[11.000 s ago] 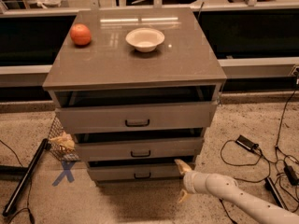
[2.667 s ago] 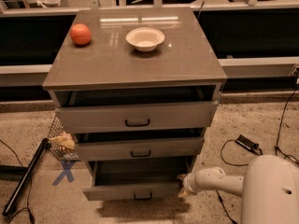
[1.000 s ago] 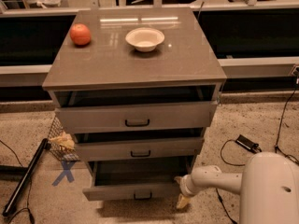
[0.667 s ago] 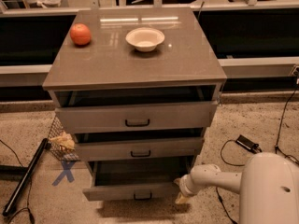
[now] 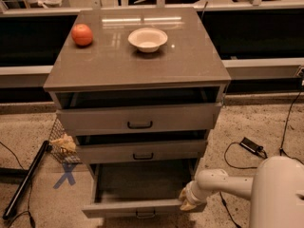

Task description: Open bottom drawer

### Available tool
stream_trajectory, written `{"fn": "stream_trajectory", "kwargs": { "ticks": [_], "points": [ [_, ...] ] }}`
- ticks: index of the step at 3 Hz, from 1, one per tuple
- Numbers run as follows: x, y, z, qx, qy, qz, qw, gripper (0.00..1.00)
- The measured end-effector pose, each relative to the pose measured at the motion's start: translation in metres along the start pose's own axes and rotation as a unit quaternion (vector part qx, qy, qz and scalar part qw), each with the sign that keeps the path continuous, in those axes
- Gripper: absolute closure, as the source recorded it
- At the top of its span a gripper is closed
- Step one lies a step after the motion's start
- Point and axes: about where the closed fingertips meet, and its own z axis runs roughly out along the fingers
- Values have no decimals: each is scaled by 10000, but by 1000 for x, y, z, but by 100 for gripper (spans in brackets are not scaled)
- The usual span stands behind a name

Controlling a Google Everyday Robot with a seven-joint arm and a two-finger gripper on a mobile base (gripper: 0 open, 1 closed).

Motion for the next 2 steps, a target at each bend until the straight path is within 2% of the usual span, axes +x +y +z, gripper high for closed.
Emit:
{"fn": "stream_trajectory", "kwargs": {
  "ticks": [1,2],
  "points": [
    [0,0,0,0,0,0,10000,54],
    [-6,6,-31,186,-104,37,9998,46]
  ]
}}
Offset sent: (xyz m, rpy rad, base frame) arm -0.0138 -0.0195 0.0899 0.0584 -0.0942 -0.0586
